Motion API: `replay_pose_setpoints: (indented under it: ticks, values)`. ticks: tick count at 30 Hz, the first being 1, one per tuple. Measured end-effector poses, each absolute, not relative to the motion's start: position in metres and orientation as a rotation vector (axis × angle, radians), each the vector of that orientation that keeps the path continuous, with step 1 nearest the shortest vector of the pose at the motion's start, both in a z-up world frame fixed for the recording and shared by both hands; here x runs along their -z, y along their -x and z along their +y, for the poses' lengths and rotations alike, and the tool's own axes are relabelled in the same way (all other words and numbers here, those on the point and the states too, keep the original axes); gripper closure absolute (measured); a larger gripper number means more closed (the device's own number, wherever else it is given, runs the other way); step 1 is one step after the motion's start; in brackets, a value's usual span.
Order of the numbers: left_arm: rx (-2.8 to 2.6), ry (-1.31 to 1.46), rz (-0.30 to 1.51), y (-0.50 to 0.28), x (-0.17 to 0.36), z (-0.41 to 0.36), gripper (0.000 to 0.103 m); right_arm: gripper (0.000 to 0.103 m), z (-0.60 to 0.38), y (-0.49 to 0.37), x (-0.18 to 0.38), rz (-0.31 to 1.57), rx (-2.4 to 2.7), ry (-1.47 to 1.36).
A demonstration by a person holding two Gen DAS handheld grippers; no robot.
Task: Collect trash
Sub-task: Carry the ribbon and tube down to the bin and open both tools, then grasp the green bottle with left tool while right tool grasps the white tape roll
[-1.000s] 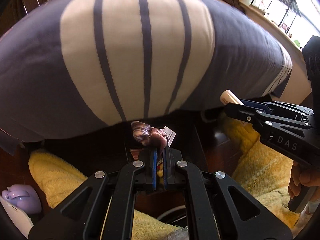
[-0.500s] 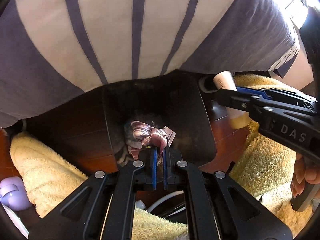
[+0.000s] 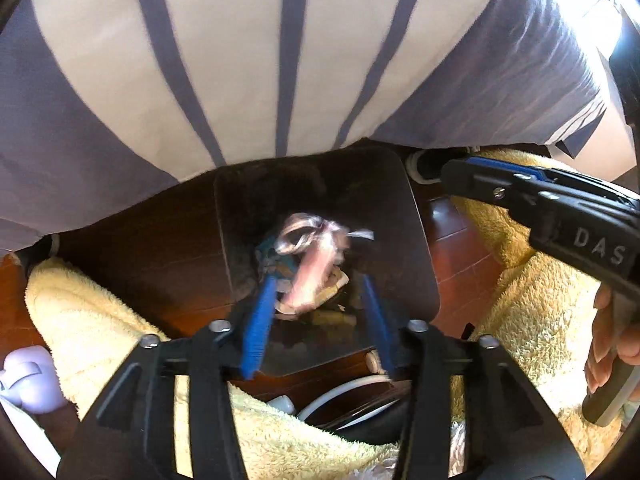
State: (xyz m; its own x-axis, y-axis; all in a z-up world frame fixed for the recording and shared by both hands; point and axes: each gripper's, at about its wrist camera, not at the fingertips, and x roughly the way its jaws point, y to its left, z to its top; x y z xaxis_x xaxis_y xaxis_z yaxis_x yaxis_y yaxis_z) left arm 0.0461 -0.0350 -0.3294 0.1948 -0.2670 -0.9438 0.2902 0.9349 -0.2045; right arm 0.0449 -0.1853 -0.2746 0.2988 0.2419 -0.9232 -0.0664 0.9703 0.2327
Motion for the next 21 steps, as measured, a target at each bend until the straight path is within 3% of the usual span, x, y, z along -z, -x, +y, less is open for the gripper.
replay_pose_setpoints:
  ticks: [9,12,21]
  values:
    - [0.327,-0.034,1.161,-0.044,0.264,-0.018,0.023,0.017,-0.203,-0.038,0.223,1.122,-0.151,-0.123]
    - [0.308,-0.039,1.093,-0.042,0.236,-0.012,0.015,0.007,-0.207,-0.033,0.201,1.071,-0.131,-0.100]
    - [0.256,-0.037,0.906,-0.062,0.162,0.004,0.009,0.004,-0.229,-0.043,0.120,0.881,-0.083,-0.079]
